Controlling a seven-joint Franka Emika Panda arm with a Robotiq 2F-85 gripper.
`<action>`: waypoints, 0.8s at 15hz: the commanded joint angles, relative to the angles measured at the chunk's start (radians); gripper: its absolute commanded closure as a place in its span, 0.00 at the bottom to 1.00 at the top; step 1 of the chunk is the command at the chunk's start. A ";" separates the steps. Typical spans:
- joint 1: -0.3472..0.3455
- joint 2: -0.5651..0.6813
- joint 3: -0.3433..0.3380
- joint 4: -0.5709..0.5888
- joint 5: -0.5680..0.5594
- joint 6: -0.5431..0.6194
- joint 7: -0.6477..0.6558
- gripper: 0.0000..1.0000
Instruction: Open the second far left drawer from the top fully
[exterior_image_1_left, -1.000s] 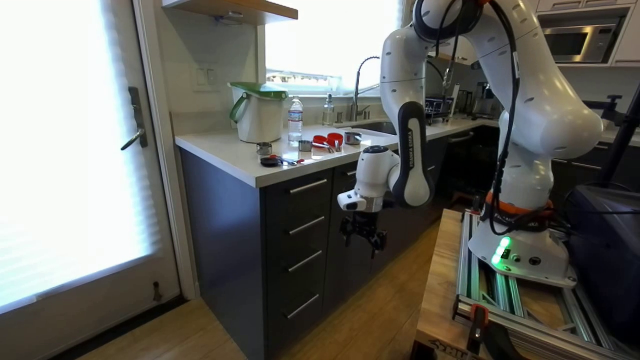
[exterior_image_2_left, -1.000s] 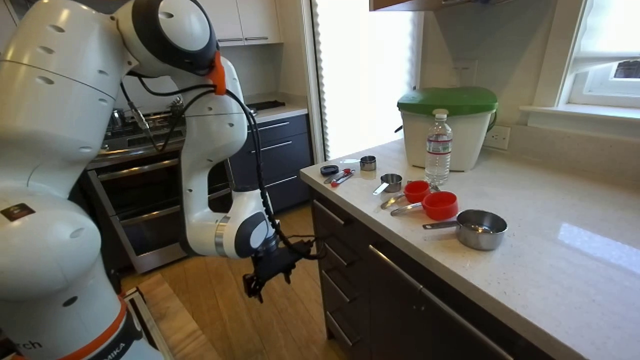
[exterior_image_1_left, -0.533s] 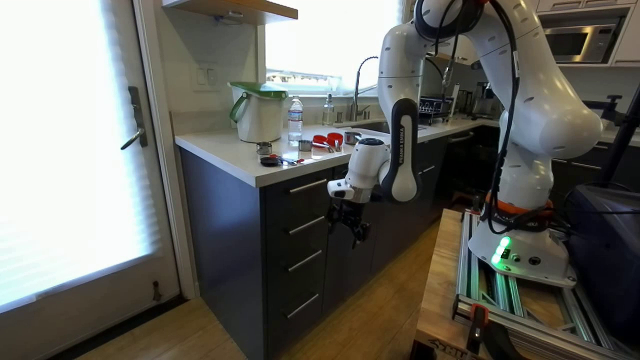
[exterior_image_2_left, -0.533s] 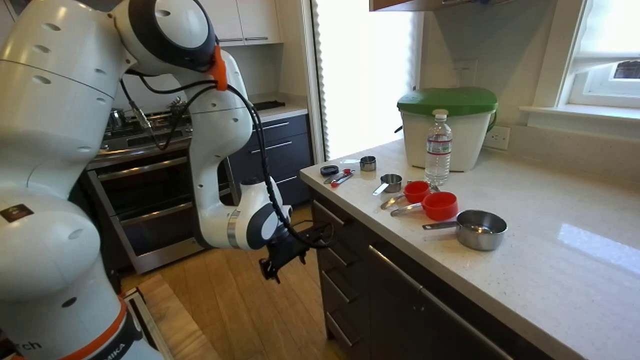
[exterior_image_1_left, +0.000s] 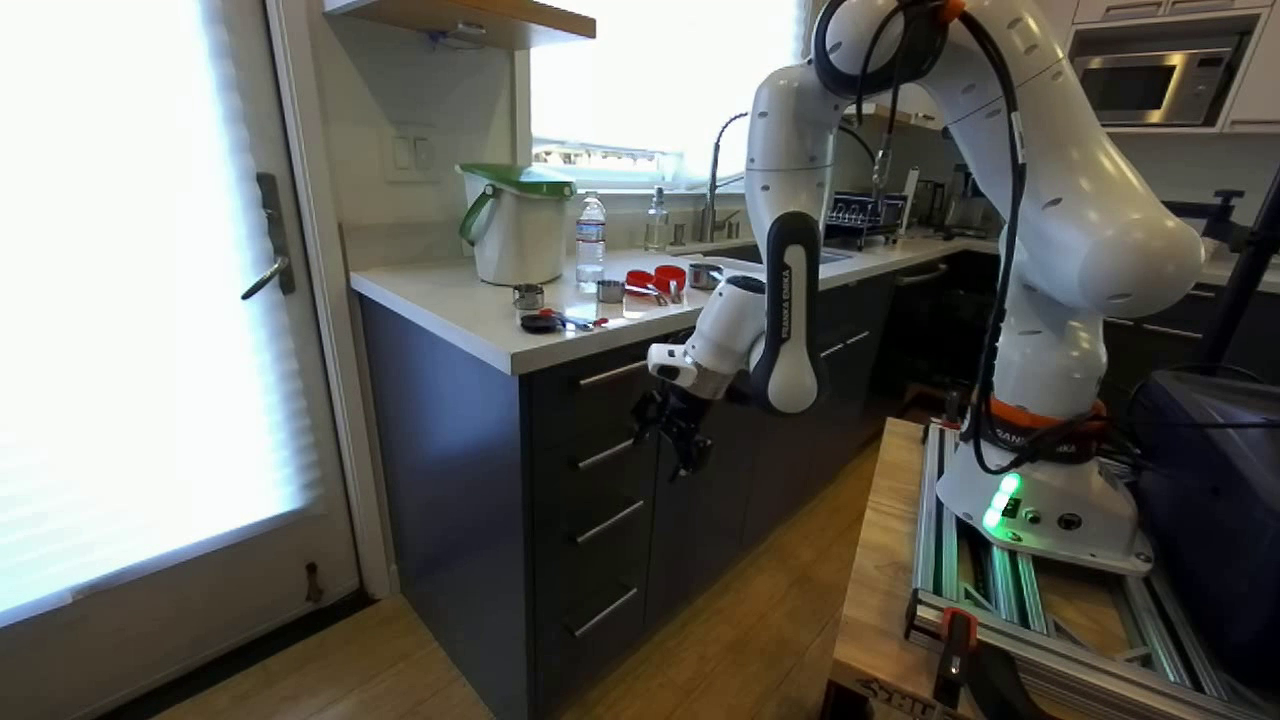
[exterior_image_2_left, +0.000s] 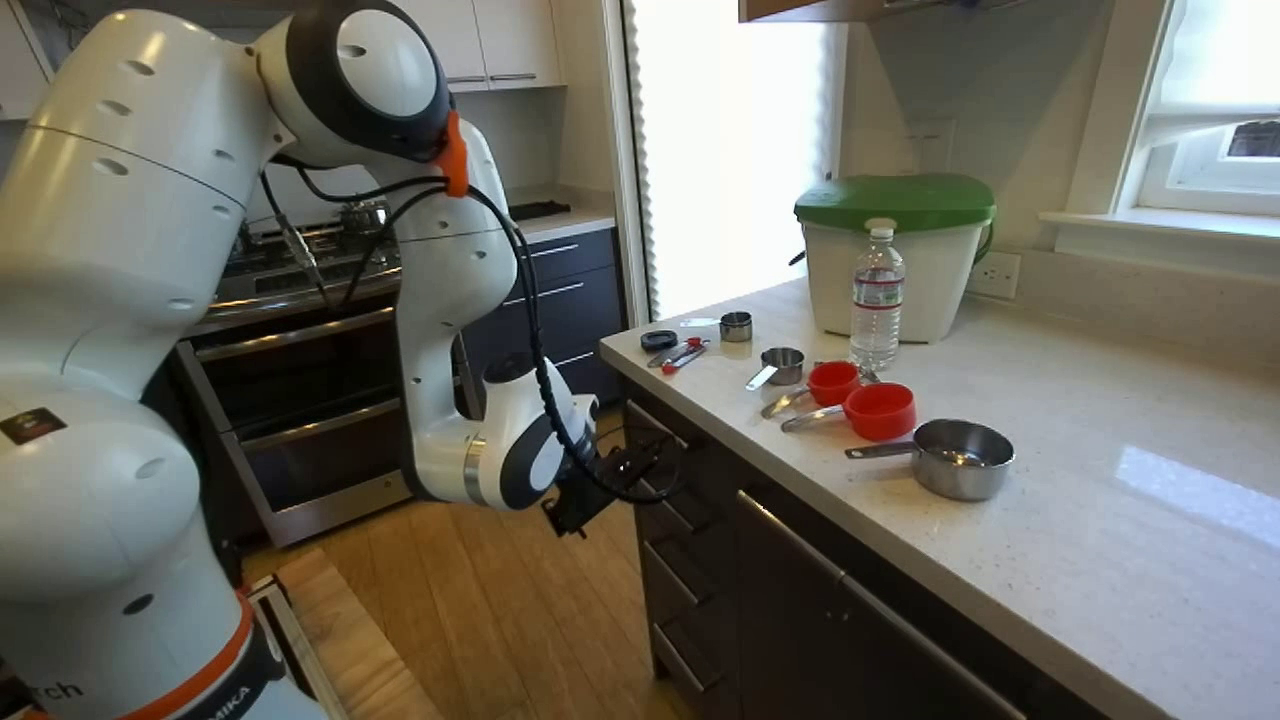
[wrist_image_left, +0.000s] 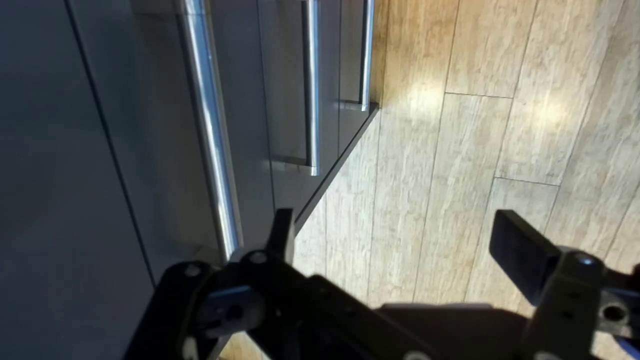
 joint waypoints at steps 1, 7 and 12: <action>0.030 0.097 -0.018 0.048 0.085 0.139 -0.030 0.00; 0.052 0.219 -0.018 0.119 0.189 0.286 -0.081 0.00; 0.088 0.294 -0.022 0.181 0.261 0.328 -0.107 0.00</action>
